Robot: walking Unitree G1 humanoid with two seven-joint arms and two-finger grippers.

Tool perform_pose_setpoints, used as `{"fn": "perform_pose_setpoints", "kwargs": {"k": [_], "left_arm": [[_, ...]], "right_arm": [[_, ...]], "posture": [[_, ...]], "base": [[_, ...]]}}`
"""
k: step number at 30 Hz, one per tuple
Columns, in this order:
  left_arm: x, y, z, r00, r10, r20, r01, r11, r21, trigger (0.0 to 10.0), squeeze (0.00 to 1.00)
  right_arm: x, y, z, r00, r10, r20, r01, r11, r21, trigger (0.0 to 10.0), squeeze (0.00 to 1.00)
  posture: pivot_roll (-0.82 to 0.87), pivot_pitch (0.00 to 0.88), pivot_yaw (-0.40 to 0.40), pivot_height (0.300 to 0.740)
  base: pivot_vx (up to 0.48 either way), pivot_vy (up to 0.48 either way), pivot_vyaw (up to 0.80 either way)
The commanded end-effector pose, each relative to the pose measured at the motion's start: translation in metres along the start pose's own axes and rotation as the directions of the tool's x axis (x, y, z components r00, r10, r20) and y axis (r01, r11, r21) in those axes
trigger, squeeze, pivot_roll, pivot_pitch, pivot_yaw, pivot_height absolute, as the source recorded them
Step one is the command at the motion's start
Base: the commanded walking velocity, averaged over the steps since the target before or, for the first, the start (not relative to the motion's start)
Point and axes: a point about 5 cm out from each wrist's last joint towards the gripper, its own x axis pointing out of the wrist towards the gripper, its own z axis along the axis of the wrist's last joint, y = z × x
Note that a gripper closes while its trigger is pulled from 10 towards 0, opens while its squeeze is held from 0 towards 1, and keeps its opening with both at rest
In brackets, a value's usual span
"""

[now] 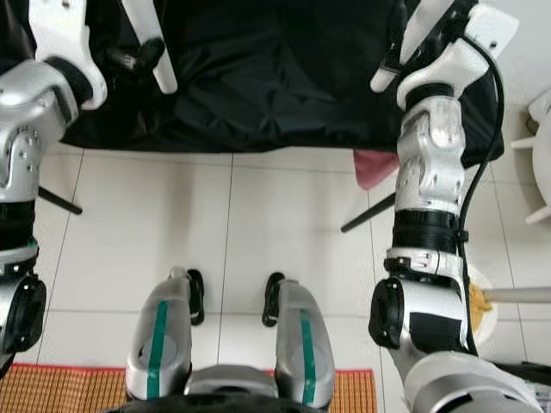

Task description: Building children table

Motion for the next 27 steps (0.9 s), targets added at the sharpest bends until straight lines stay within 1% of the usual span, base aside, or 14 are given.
{"fn": "perform_pose_setpoints", "kwargs": {"k": [1,4,6,7,10,16,17,19,20,21,22,24,25,27], "left_arm": [[-0.007,-0.001,-0.002,0.999,0.049,-0.008,-0.049,0.998,0.032,10.0,0.00],[-0.011,-0.005,-0.004,1.000,0.028,-0.007,-0.028,0.998,0.051,10.0,0.00],[-0.012,-0.006,-0.005,1.000,0.026,-0.007,-0.026,0.998,0.056,10.0,0.00],[-0.013,-0.007,-0.006,1.000,0.023,-0.006,-0.023,0.997,0.080,10.0,0.00],[-0.014,-0.009,-0.010,1.000,0.024,-0.011,-0.023,0.995,0.092,10.0,0.00],[-0.019,-0.022,-0.017,1.000,-0.012,-0.003,0.013,0.996,0.090,10.0,0.00],[-0.019,-0.022,-0.017,1.000,-0.012,-0.003,0.013,0.996,0.090,10.0,0.00],[-0.022,-0.027,-0.018,0.999,-0.020,0.046,0.015,0.995,0.096,10.0,0.00],[-0.026,-0.032,-0.019,0.995,-0.043,0.085,0.033,0.993,0.112,10.0,0.00],[-0.026,-0.032,-0.019,0.995,-0.043,0.085,0.033,0.993,0.112,10.0,0.00],[-0.029,-0.038,-0.020,0.991,-0.067,0.113,0.051,0.989,0.137,10.0,0.00],[-0.034,-0.051,-0.027,0.981,-0.131,0.144,0.107,0.981,0.161,10.0,0.00],[-0.036,-0.054,-0.032,0.978,-0.149,0.143,0.128,0.981,0.147,10.0,0.00],[-0.036,-0.054,-0.032,0.978,-0.149,0.143,0.128,0.981,0.147,10.0,0.00]], "right_arm": [[-0.007,0.000,-0.006,1.000,0.019,-0.024,-0.019,1.000,-0.008,10.0,0.00],[-0.011,0.004,-0.009,0.999,0.040,-0.034,-0.041,0.999,-0.007,10.0,0.00],[-0.012,0.005,-0.009,0.998,0.047,-0.035,-0.048,0.999,-0.011,10.0,0.00],[-0.012,0.006,-0.010,0.998,0.050,-0.039,-0.050,0.999,-0.009,10.0,0.00],[-0.013,0.005,-0.012,0.997,0.055,-0.045,-0.056,0.998,-0.023,10.0,0.00],[-0.019,0.009,-0.019,0.995,0.082,-0.065,-0.084,0.996,-0.030,10.0,0.00],[-0.019,0.009,-0.019,0.995,0.082,-0.065,-0.084,0.996,-0.030,10.0,0.00],[-0.026,0.016,-0.023,0.988,0.146,-0.057,-0.149,0.988,-0.040,10.0,0.00],[-0.034,0.022,-0.027,0.977,0.205,-0.053,-0.207,0.978,-0.038,10.0,0.00],[-0.034,0.022,-0.027,0.977,0.205,-0.053,-0.207,0.978,-0.038,10.0,0.00],[-0.041,0.027,-0.031,0.965,0.255,-0.056,-0.257,0.965,-0.042,10.0,0.00],[-0.056,0.036,-0.040,0.932,0.357,-0.063,-0.359,0.933,-0.035,10.0,0.00],[-0.063,0.041,-0.044,0.913,0.402,-0.070,-0.405,0.914,-0.035,10.0,0.00],[-0.063,0.041,-0.044,0.913,0.402,-0.070,-0.405,0.914,-0.035,10.0,0.00]], "posture": [[0.12,0.157,-0.080,0.740],[0.12,0.158,-0.085,0.740],[0.12,0.158,-0.085,0.740],[0.12,0.157,-0.086,0.740],[0.13,0.156,-0.088,0.740],[0.13,0.146,-0.091,0.740],[0.13,0.146,-0.091,0.740],[0.12,0.141,-0.089,0.740],[0.13,0.139,-0.088,0.740],[0.13,0.139,-0.088,0.740],[0.13,0.139,-0.088,0.740],[0.12,0.139,-0.083,0.740],[0.13,0.137,-0.081,0.740],[0.13,0.137,-0.081,0.740]], "base": [[0.000,0.000,0.00],[0.000,0.000,0.00],[0.000,0.000,0.00],[0.000,0.000,0.00],[0.000,0.000,0.00],[0.000,0.000,0.00],[0.000,0.000,0.00],[0.000,0.000,0.00],[0.000,0.000,0.00],[0.000,0.000,0.00],[0.000,0.000,0.00],[0.000,0.000,0.00],[0.000,0.000,0.00],[0.000,0.000,0.00]]}}
